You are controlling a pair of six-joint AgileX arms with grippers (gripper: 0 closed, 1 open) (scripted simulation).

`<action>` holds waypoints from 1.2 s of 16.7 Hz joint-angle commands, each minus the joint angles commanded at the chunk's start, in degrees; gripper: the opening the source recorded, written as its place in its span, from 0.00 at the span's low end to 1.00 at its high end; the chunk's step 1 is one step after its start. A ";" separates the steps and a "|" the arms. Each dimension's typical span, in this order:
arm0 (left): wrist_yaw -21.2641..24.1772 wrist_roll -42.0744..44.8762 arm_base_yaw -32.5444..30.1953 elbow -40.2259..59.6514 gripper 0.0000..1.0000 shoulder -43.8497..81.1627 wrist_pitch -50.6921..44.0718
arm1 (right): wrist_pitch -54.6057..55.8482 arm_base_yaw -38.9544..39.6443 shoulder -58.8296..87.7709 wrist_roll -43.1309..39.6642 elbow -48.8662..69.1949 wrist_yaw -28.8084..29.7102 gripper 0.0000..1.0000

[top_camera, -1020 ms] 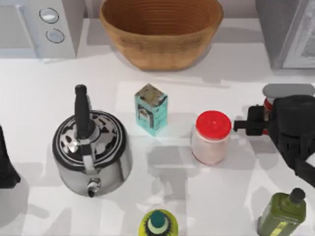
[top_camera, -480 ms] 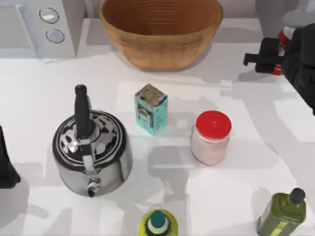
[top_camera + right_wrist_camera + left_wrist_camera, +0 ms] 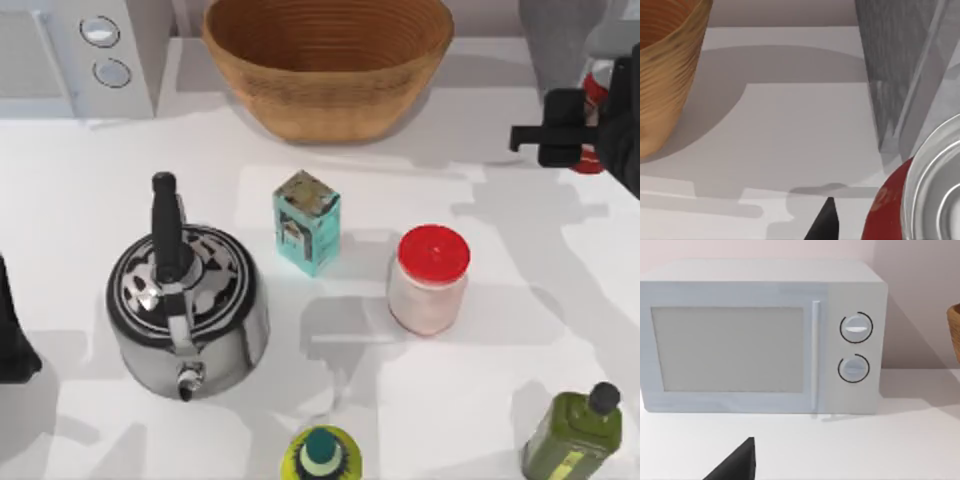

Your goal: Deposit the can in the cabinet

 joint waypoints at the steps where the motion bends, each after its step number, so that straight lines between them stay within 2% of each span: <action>1: 0.00 0.00 0.00 0.00 1.00 0.00 0.00 | 0.00 0.00 0.00 0.00 0.00 0.00 0.00; 6: 0.00 0.00 0.00 0.00 1.00 0.00 0.00 | 0.08 -0.62 -0.48 -0.01 -0.39 -0.18 0.00; 10: 0.00 0.00 0.00 0.00 1.00 0.00 0.00 | -0.40 -3.82 -9.15 -1.14 -5.52 -1.46 0.00; 13: 0.00 0.00 0.00 0.00 1.00 0.00 0.00 | -1.14 -7.56 -22.01 -2.70 -12.41 -3.67 0.00; 20: 0.00 0.00 0.00 0.00 1.00 0.00 0.00 | -3.48 -16.51 -63.03 -7.93 -33.10 -12.49 0.00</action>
